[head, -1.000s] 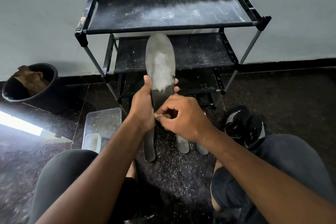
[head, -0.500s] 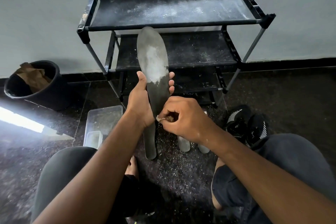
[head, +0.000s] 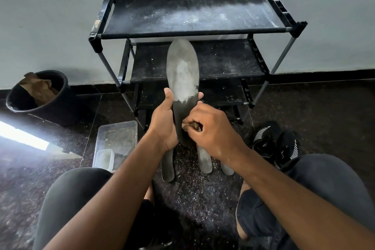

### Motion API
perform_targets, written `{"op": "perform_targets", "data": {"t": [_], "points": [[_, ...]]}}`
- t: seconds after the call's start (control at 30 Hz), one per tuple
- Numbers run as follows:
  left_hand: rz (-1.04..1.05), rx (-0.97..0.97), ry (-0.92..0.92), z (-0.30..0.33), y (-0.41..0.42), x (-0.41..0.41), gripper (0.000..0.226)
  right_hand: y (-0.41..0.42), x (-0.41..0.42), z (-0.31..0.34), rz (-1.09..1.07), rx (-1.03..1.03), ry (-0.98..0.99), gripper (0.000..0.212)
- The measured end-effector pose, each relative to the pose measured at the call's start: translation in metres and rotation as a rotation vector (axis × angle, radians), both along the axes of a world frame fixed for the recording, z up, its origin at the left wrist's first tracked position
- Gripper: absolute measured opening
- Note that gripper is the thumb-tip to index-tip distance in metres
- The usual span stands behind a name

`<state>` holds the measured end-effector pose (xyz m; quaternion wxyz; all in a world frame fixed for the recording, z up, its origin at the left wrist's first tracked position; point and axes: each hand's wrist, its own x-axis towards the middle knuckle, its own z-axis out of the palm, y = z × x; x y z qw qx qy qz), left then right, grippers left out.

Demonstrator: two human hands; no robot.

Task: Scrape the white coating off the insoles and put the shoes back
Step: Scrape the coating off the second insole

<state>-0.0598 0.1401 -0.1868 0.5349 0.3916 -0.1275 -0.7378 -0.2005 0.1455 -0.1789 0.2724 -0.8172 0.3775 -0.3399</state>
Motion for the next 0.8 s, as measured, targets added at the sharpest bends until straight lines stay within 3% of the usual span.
{"op": "perform_targets", "data": {"t": [0.27,0.47,0.67,0.8], "points": [[-0.106,0.027,-0.030,-0.010,0.013,-0.031,0.064,-0.025,-0.015,0.010,-0.302,-0.124,-0.063,0.001],[-0.059,0.063,-0.036,-0.004,0.009,-0.020,0.064,-0.012,-0.008,0.006,-0.123,0.021,-0.051,0.011],[-0.098,0.049,-0.013,-0.009,0.013,-0.024,0.054,-0.022,-0.010,0.008,-0.286,-0.026,-0.148,0.005],[-0.033,0.003,-0.104,-0.006,0.008,-0.016,0.053,-0.013,-0.006,0.003,-0.107,0.048,-0.041,0.007]]}}
